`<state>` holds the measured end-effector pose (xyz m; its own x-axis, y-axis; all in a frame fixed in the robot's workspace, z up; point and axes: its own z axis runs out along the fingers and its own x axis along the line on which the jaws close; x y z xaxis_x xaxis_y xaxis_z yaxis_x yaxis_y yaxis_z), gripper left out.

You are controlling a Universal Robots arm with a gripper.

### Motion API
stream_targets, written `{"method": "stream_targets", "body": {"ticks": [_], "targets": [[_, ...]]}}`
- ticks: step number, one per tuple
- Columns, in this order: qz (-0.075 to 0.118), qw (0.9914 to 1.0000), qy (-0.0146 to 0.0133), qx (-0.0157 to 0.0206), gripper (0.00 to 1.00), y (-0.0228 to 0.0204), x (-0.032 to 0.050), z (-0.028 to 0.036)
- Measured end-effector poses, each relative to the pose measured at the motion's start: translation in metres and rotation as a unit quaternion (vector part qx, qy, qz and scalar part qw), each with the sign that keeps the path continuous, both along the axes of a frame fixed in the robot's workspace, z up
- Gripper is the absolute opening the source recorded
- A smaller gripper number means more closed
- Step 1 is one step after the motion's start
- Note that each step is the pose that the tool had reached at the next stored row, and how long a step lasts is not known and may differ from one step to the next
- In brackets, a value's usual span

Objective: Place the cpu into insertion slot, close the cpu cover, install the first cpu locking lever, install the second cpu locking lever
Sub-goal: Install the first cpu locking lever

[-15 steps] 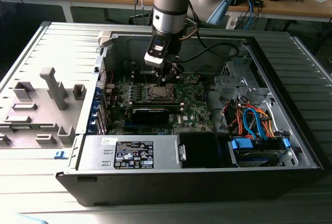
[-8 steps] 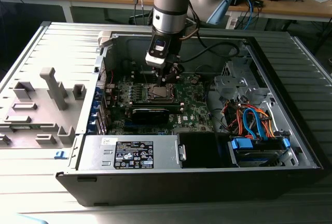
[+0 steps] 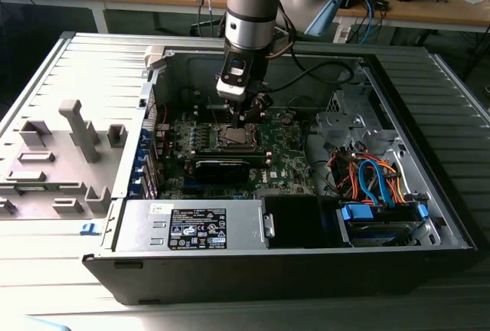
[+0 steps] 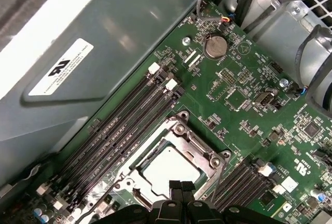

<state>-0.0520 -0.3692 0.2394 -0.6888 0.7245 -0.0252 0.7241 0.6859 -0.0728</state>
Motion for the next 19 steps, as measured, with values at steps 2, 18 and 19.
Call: {"method": "stream_targets", "body": {"ticks": [2, 18, 19], "targets": [[0.005, 0.99999, 0.0, 0.0001, 0.11, 0.0, 0.0, 0.0], [0.04, 0.99919, 0.0, 0.0, 0.11, 0.0, 0.0, 0.0], [0.042, 0.99913, 0.0, 0.0, 0.11, 0.0, 0.0, 0.0]]}}
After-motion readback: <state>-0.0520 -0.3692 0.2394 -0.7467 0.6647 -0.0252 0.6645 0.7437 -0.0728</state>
